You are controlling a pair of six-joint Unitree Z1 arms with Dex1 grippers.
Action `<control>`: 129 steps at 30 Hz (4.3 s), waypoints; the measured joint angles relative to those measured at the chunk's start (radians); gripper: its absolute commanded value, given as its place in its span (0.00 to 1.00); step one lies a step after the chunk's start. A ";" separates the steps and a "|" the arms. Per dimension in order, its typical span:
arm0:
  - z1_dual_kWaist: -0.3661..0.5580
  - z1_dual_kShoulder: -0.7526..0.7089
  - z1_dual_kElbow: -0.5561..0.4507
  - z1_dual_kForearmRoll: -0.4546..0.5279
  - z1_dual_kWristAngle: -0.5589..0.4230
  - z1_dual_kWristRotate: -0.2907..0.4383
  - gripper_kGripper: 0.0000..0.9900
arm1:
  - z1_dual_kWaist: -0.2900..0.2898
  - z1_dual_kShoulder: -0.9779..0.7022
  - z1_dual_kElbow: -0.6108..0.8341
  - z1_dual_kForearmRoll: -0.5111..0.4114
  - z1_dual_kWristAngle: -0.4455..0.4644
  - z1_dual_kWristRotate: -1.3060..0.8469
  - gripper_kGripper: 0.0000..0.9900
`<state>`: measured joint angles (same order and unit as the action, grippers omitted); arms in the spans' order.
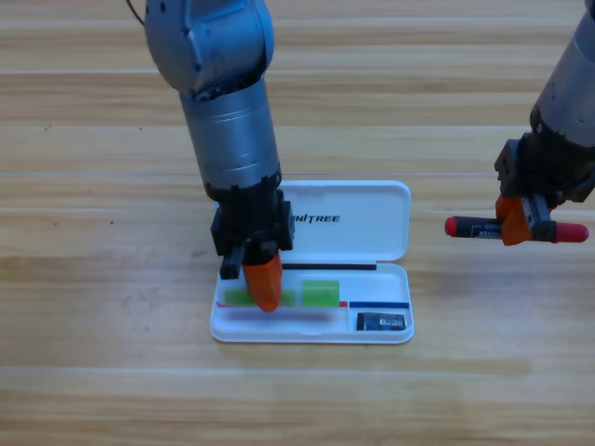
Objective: Clean up eraser and pencils
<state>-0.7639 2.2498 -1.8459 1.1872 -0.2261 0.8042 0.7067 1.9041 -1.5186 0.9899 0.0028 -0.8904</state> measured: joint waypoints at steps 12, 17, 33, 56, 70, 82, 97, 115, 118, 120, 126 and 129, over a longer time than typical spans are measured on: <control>0.000 0.018 0.003 -0.024 -0.001 0.000 0.00 | 0.008 0.000 0.000 0.000 0.000 0.015 0.00; 0.000 0.018 0.003 -0.030 -0.001 0.000 0.00 | 0.011 0.000 0.000 0.000 0.000 0.025 0.00; 0.000 0.018 0.021 -0.056 -0.001 0.000 0.00 | 0.016 0.000 0.000 0.000 0.000 0.033 0.00; 0.000 0.018 0.027 -0.056 0.008 -0.033 1.00 | 0.046 0.003 -0.018 0.000 0.000 0.038 0.00; 0.004 -0.268 0.147 -0.031 0.142 -0.047 1.00 | 0.178 0.216 -0.319 0.073 -0.001 0.092 0.00; 0.195 -0.639 0.378 -0.081 0.201 0.088 1.00 | 0.234 0.438 -0.518 0.089 -0.009 0.128 0.00; 0.223 -0.636 0.459 -0.181 0.201 0.088 1.00 | 0.238 0.475 -0.550 0.089 -0.012 0.146 0.94; 0.225 -0.624 0.403 -0.198 0.200 0.090 0.94 | 0.286 -0.012 -0.250 0.089 0.276 0.237 0.98; 0.225 -0.588 0.322 -0.200 0.199 0.099 0.89 | 0.289 -0.128 -0.142 0.012 0.339 0.296 0.98; 0.226 -0.534 0.256 -0.200 0.190 0.102 0.84 | 0.289 -0.201 -0.053 -0.087 0.345 0.336 0.98; 0.227 -0.347 0.091 -0.200 0.165 0.145 0.66 | 0.289 -0.353 0.040 -0.174 0.373 0.377 0.99; 0.227 -0.265 0.034 -0.200 0.132 0.148 0.47 | 0.289 -0.404 0.054 -0.174 0.389 0.384 0.99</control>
<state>-0.5372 1.9852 -1.8123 0.9868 -0.0940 0.9523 0.9957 1.5002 -1.4643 0.8156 0.3920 -0.5064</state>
